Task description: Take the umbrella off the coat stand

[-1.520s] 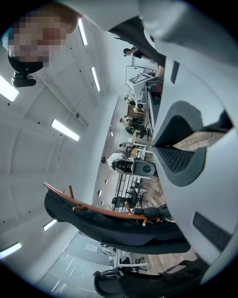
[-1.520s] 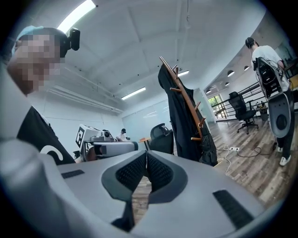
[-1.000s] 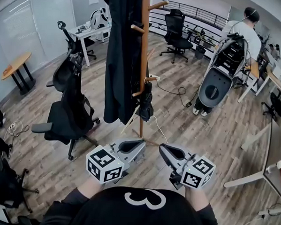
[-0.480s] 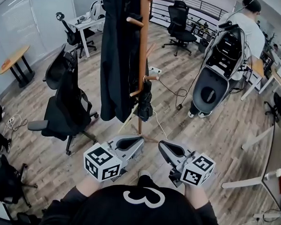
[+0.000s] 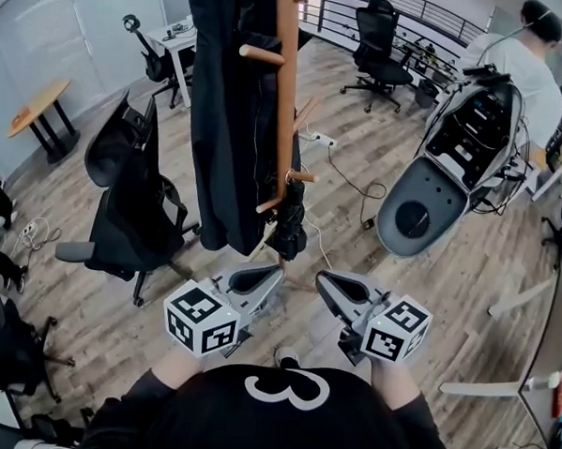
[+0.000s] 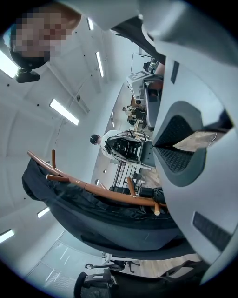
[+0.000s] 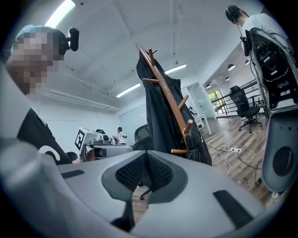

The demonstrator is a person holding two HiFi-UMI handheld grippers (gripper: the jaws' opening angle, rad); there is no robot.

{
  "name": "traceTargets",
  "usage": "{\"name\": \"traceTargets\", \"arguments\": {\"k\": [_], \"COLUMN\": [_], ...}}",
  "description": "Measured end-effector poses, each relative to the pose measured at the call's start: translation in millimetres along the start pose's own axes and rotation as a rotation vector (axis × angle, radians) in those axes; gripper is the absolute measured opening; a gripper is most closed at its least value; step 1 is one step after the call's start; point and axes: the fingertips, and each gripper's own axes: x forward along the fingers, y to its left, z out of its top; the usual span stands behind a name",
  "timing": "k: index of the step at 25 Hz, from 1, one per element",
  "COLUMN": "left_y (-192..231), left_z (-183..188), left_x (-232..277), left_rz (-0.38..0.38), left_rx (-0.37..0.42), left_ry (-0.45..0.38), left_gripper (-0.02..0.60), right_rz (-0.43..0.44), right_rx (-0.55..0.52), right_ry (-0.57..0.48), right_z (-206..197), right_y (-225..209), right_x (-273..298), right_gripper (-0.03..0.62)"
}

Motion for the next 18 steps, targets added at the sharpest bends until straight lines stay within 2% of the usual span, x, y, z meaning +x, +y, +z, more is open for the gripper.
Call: {"name": "traceTargets", "arguments": {"k": [7,18], "left_y": [34.2,75.5], "left_z": [9.3,13.5], "left_x": [24.1,46.6], "left_rz": [0.047,0.137], "left_rx": [-0.013,-0.040], "left_ry": [-0.001,-0.013], "left_gripper": [0.017,0.017], "right_rz": [0.010,0.016], "right_rx": [-0.024,-0.077], "right_ry": [0.008,0.063], "right_z": [17.3,22.0], "right_y": [-40.2,-96.5], "right_x": [23.0,55.0], "right_gripper": [0.027,0.028]}}
